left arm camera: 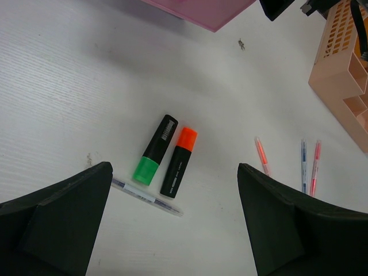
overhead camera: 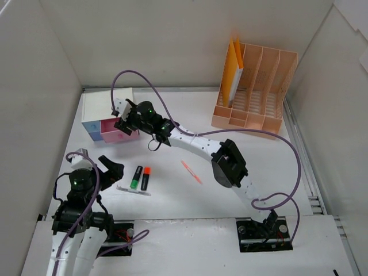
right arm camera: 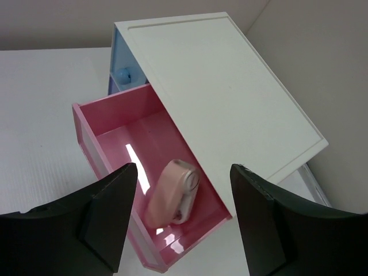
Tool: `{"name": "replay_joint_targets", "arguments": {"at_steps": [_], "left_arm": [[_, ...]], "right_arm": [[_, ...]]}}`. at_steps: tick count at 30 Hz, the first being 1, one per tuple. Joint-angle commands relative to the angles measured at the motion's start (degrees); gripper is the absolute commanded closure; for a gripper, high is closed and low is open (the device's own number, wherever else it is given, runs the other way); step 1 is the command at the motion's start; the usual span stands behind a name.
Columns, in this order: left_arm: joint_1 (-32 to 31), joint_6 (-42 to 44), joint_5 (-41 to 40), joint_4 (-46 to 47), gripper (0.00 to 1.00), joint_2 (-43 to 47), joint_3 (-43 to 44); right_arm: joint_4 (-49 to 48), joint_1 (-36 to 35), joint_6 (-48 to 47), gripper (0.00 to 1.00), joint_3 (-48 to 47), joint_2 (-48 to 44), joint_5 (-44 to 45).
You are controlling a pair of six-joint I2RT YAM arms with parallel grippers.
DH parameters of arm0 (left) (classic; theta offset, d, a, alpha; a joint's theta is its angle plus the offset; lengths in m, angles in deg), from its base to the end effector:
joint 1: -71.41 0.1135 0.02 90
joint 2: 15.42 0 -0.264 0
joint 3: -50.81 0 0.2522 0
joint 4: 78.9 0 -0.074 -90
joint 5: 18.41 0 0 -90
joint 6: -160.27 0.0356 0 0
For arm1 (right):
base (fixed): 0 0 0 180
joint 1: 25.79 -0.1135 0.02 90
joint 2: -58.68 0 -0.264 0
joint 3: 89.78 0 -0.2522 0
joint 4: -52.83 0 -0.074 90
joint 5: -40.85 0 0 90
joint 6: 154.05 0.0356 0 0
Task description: Organize the desk
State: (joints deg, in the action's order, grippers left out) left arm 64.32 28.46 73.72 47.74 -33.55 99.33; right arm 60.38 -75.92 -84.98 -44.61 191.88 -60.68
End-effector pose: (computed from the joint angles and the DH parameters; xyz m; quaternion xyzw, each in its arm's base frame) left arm 0.0867 -0.0121 0.2805 -0.2389 0.7987 -0.2426 0.4961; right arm 0.3542 0.4352 0.3019 -0.4841 0.5623 0.2401 0.6259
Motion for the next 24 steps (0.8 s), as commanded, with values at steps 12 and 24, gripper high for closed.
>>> {"name": "replay_joint_targets", "arguments": {"at_steps": [12, 24], "left_arm": [[-0.2, 4.5, 1.7, 12.9, 0.82, -16.2, 3.5], [10.0, 11.0, 10.6, 26.0, 0.92, -48.9, 14.8]], "right_arm": [[-3.5, 6.5, 10.6, 1.0, 2.2, -12.1, -10.1], [26.5, 27.4, -3.9, 0.92, 28.0, -35.7, -33.1]]}}
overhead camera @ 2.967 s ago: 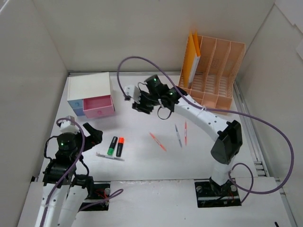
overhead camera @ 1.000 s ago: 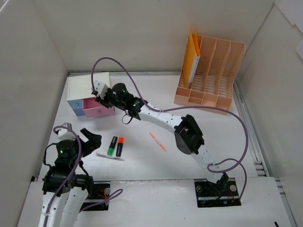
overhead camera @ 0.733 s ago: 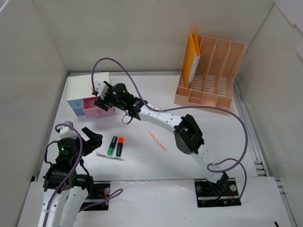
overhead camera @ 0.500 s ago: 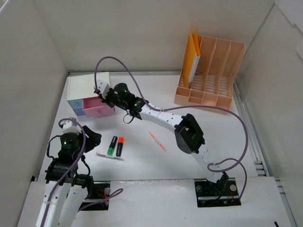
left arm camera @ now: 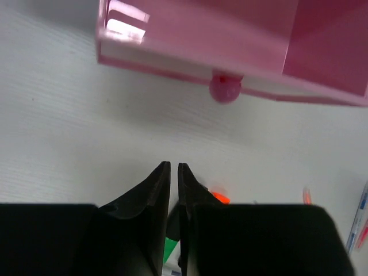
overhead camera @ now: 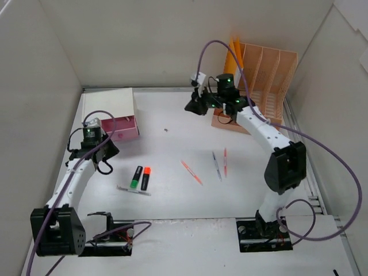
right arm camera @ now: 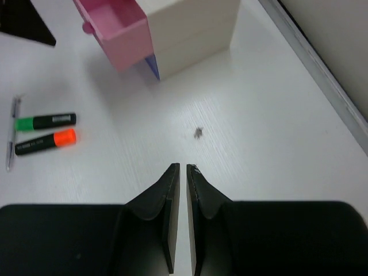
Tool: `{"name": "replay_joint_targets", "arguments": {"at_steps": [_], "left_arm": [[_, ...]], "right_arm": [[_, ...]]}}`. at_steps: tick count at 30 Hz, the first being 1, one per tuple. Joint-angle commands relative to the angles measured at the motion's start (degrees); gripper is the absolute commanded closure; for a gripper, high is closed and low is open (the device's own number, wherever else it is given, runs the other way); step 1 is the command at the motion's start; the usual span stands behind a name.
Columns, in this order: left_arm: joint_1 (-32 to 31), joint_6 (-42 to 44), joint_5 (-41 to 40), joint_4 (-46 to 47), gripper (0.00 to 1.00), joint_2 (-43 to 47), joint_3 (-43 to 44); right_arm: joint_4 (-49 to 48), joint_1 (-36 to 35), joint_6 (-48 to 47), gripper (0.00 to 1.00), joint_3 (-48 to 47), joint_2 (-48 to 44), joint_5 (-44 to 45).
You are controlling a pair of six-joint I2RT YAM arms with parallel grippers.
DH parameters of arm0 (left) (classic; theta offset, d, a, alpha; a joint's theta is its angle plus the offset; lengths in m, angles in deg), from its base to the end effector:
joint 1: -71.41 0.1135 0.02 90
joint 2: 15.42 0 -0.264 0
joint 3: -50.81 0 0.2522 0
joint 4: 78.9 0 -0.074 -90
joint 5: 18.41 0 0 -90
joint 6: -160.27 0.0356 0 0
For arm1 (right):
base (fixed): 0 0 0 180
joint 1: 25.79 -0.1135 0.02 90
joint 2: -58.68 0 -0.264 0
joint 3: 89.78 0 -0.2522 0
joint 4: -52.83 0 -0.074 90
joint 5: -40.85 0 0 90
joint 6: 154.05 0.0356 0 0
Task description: Organize the desk
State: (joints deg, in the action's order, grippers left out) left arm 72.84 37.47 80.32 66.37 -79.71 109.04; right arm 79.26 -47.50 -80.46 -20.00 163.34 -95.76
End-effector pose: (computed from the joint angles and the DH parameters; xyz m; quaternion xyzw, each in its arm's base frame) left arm 0.2390 0.0006 0.2534 -0.2365 0.8757 -0.1789 0.3810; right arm 0.3898 0.1830 0.3583 -0.4591 0.6415 0.3495 0.5054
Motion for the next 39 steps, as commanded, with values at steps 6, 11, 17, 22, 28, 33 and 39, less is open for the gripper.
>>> {"name": "replay_joint_targets", "arguments": {"at_steps": [6, 11, 17, 22, 28, 33, 39], "left_arm": [[2.6, 2.8, 5.0, 10.2, 0.91, -12.8, 12.0], [2.6, 1.4, 2.3, 10.7, 0.9, -16.7, 15.1], [2.6, 0.5, 0.2, 11.0, 0.9, -20.2, 17.8], [2.6, 0.1, -1.3, 10.7, 0.89, -22.6, 21.1], [3.1, 0.5, -1.4, 9.8, 0.88, -25.1, 24.7], [3.1, 0.9, -1.3, 9.1, 0.87, -27.0, 27.2], [3.7, 1.7, 0.1, 9.5, 0.83, -24.9, 25.5]], "right_arm": [[8.8, 1.6, -8.0, 0.93, 14.5, -15.8, 6.0], [8.7, 2.7, -6.6, 0.92, 19.1, -19.3, 6.6], [8.9, 2.6, -6.2, 0.92, 21.2, -21.3, 7.4], [8.9, 2.7, -5.7, 0.89, 22.1, -21.5, 8.0], [8.7, 2.6, -5.7, 0.82, 23.0, -21.8, 8.4], [8.7, 2.6, -5.1, 0.77, 23.8, -22.0, 8.6], [9.0, 2.6, -5.0, 0.75, 25.0, -23.1, 8.8]]}}
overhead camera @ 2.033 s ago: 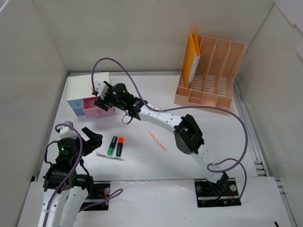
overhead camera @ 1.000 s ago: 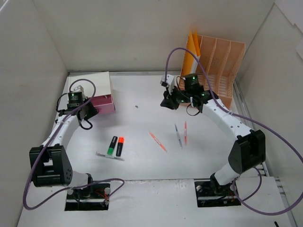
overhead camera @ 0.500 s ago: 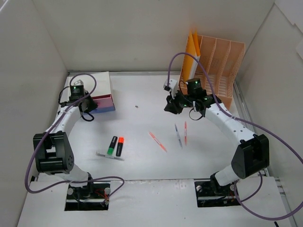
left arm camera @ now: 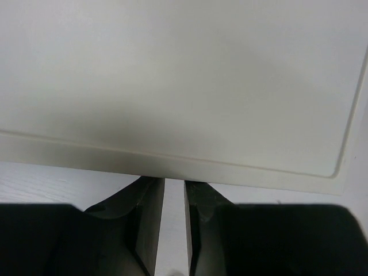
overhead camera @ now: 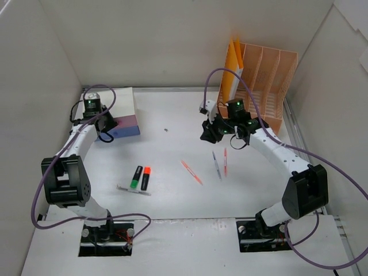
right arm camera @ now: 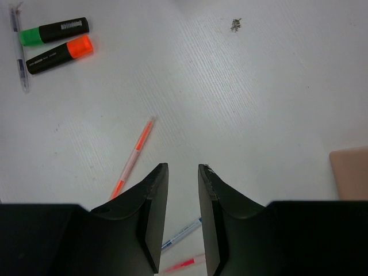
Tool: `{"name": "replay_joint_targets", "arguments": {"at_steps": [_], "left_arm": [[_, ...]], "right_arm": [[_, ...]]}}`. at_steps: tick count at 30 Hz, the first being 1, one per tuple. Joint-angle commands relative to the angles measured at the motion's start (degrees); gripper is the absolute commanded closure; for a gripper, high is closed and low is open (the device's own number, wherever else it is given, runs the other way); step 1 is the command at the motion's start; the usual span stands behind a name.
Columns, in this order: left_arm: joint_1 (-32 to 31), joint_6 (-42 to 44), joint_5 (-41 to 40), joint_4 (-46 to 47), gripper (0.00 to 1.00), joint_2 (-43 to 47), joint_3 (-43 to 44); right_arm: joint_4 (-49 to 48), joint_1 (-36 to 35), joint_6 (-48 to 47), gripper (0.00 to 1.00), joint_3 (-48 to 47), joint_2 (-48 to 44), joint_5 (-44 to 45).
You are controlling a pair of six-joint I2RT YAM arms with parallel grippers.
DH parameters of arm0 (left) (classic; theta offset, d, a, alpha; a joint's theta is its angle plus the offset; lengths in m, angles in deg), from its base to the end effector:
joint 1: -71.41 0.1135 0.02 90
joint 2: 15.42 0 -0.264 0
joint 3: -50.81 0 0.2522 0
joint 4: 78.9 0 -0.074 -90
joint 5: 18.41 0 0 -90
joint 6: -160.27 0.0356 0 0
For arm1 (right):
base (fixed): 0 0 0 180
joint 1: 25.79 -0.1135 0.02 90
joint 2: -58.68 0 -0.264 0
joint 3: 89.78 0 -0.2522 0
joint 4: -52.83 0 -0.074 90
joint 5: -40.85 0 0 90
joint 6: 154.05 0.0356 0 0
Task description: Organize the desk
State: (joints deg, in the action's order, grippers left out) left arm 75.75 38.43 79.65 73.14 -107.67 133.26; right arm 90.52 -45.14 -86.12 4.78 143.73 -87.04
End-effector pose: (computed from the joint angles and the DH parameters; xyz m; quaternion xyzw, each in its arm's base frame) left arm 0.3646 0.0227 0.2675 -0.2487 0.8610 -0.1657 0.4116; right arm 0.3047 0.1302 0.3164 -0.4345 0.7418 0.2809 0.4266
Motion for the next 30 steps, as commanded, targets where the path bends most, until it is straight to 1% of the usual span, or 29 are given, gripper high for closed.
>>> {"name": "replay_joint_targets", "arguments": {"at_steps": [1, 3, 4, 5, 6, 8, 9, 10, 11, 12, 13, 14, 15, 16, 17, 18, 19, 20, 22, 23, 26, 30], "left_arm": [[0.8, 1.2, 2.1, 3.2, 0.82, 4.2, 0.4], [0.1, 2.0, 2.1, 3.4, 0.81, 7.9, -3.0], [0.1, 2.9, 2.7, 3.6, 0.74, 10.9, -6.8], [0.1, 2.9, 2.7, 3.4, 0.74, 12.1, -6.8], [0.1, 2.8, 2.9, 3.2, 0.67, 13.6, -8.0], [1.3, 2.6, 3.5, 3.0, 0.6, 16.8, -11.6], [2.8, 2.6, 3.8, 2.9, 0.45, 17.4, -12.5], [3.8, 2.7, 4.2, 2.7, 0.26, 17.8, -13.5], [4.9, 2.7, 4.6, 2.2, 0.14, 18.0, -13.6], [7.3, 2.8, 5.7, 1.8, 0.1, 17.7, -13.5], [9.6, 2.8, 6.4, 1.7, 0.09, 17.5, -13.5], [9.6, 2.8, 6.4, 1.8, 0.09, 17.3, -13.3], [11.8, 2.9, 7.3, 1.8, 0.1, 16.8, -12.9], [12.8, 3.1, 7.9, 1.6, 0.12, 15.4, -11.7], [13.8, 3.3, 8.6, 1.5, 0.15, 14.5, -11.0], [15.2, 3.4, 9.8, 1.5, 0.29, 13.6, -10.2], [15.9, 3.5, 10.5, 1.5, 0.33, 11.7, -8.7], [16.4, 4.2, 11.3, 1.1, 0.4, 10.8, -7.7], [17.0, 4.8, 11.5, 0.4, 0.5, 8.1, -4.9], [17.0, 5.3, 11.7, 0.4, 0.6, 7.3, -4.0], [17.0, 5.7, 12.1, -0.3, 0.72, 4.5, -0.6], [17.5, 4.8, 12.6, 0.6, 0.72, 1.6, 1.7]], "right_arm": [[-2.1, 0.2, 0.5, 0.74, 0.4, -3.7, 0.1], [-2.0, 0.2, 0.5, 0.7, 1.0, -4.1, -0.2], [-1.7, 0.2, 0.3, 0.57, 1.5, -4.5, -0.5], [-1.5, 0.2, 0.3, 0.5, 1.9, -4.7, -0.7], [-1.5, 0.1, 0.3, 0.43, 2.2, -4.9, -0.8], [-1.2, 0.1, 0.2, 0.34, 3.0, -5.1, -0.8], [-1.2, 0.1, 0.1, 0.34, 3.1, -5.0, -0.9], [-1.1, 0.1, 0.2, 0.34, 3.4, -5.2, -0.8], [-1.1, 0.1, 0.2, 0.35, 3.6, -5.3, -0.9], [-1.1, 0.2, 0.2, 0.38, 3.6, -5.3, -1.0], [-1.0, 0.1, 0.2, 0.46, 3.6, -5.5, -1.6], [-1.0, 0.2, 0.1, 0.51, 3.7, -5.5, -1.9], [-0.9, 0.3, 0.0, 0.59, 3.7, -5.6, -2.2], [-1.0, 0.2, -0.1, 0.76, 3.7, -5.8, -2.6], [-1.0, 0.1, -0.1, 0.82, 3.8, -5.9, -2.7], [-1.0, 0.3, 0.0, 0.86, 3.8, -5.9, -2.8], [-1.0, 0.2, 0.0, 0.9, 4.0, -6.0, -2.7], [-1.0, 0.1, 0.0, 0.9, 4.2, -6.1, -2.6], [-1.0, 0.1, -0.2, 0.88, 4.3, -6.6, -2.4], [-1.0, 0.1, -0.2, 0.88, 4.4, -6.6, -2.3], [-1.0, 0.1, -0.3, 0.87, 4.6, -6.7, -2.1], [-1.0, 0.2, -0.3, 0.85, 4.4, -6.4, -2.1]]}}
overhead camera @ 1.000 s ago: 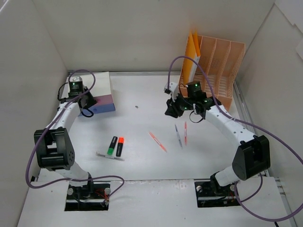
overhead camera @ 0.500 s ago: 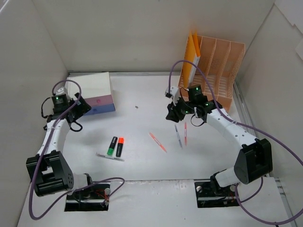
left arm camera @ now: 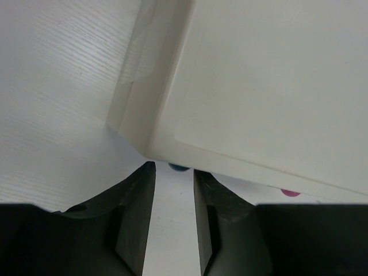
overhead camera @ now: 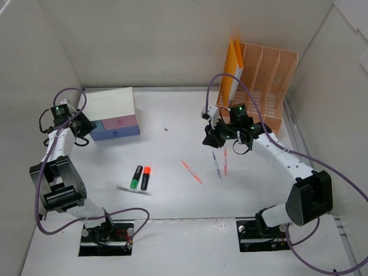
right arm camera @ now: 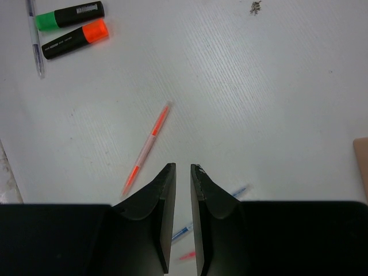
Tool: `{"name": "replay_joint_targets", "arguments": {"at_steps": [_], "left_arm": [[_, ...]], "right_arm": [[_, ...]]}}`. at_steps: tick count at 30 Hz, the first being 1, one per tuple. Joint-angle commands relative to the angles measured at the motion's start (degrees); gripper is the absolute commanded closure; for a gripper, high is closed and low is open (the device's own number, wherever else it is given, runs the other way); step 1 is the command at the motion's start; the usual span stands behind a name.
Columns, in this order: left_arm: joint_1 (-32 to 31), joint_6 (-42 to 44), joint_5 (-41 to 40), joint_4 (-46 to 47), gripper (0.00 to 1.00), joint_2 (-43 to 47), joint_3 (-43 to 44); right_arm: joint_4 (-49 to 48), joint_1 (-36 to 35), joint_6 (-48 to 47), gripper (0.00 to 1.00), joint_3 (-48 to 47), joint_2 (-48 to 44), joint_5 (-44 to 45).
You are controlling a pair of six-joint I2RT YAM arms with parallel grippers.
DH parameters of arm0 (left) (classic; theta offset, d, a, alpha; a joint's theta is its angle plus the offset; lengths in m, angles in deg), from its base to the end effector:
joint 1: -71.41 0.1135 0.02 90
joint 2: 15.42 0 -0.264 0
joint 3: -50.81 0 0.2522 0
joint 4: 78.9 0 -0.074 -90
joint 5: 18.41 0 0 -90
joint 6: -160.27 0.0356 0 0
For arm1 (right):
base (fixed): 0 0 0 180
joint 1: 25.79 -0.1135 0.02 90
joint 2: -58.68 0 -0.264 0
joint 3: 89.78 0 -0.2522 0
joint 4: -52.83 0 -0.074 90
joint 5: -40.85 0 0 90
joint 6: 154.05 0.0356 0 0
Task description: Organize the desk
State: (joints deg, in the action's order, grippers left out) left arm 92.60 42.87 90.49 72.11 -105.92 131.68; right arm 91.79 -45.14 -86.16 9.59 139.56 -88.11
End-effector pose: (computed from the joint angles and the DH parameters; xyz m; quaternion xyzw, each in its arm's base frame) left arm 0.3352 0.1176 0.2681 -0.3009 0.8395 -0.1709 0.4190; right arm 0.2843 0.1235 0.3088 -0.4352 0.7459 0.2914 0.4114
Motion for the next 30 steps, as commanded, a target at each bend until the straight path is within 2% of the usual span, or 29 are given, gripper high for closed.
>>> {"name": "replay_joint_targets", "arguments": {"at_steps": [1, 5, 12, 17, 18, 23, 28, 29, 30], "left_arm": [[0.7, 0.2, 1.9, 1.8, 0.71, -0.4, 3.5], [0.7, -0.4, 1.9, 2.8, 0.66, -1.9, 3.9], [0.7, -1.4, 2.6, 6.3, 0.65, -2.6, 3.0], [0.7, -1.3, 3.1, 7.7, 0.81, -2.4, 2.5], [0.7, -1.3, 3.2, 7.6, 0.94, -2.6, 2.6], [0.7, -1.3, 3.5, 9.0, 1.0, -2.0, 1.1], [0.7, -1.3, 4.0, 10.0, 0.99, -0.8, -1.3], [0.7, -1.2, 3.9, 10.0, 0.92, -0.6, -1.5], [0.7, -1.1, 3.5, 10.2, 0.72, -0.3, -1.6]], "right_arm": [[-2.3, 0.1, -0.2, 0.85, -0.4, -2.0, -0.9], [-2.2, 0.2, 0.0, 0.85, -0.8, -1.7, -0.9], [-2.3, 0.2, 0.1, 0.85, -1.7, -0.6, -1.3], [-2.3, 0.2, 0.1, 0.85, -1.9, -0.1, -1.3], [-2.2, 0.0, 0.0, 0.85, -1.9, -0.1, -1.3], [-2.2, 0.3, 0.0, 0.85, -2.0, 0.2, -1.6], [-2.3, 0.0, 0.0, 0.85, -1.9, 0.3, -1.6], [-2.3, 0.2, 0.0, 0.85, -1.9, 0.4, -1.6], [-2.3, 0.1, 0.0, 0.85, -1.9, 0.4, -1.7]]}}
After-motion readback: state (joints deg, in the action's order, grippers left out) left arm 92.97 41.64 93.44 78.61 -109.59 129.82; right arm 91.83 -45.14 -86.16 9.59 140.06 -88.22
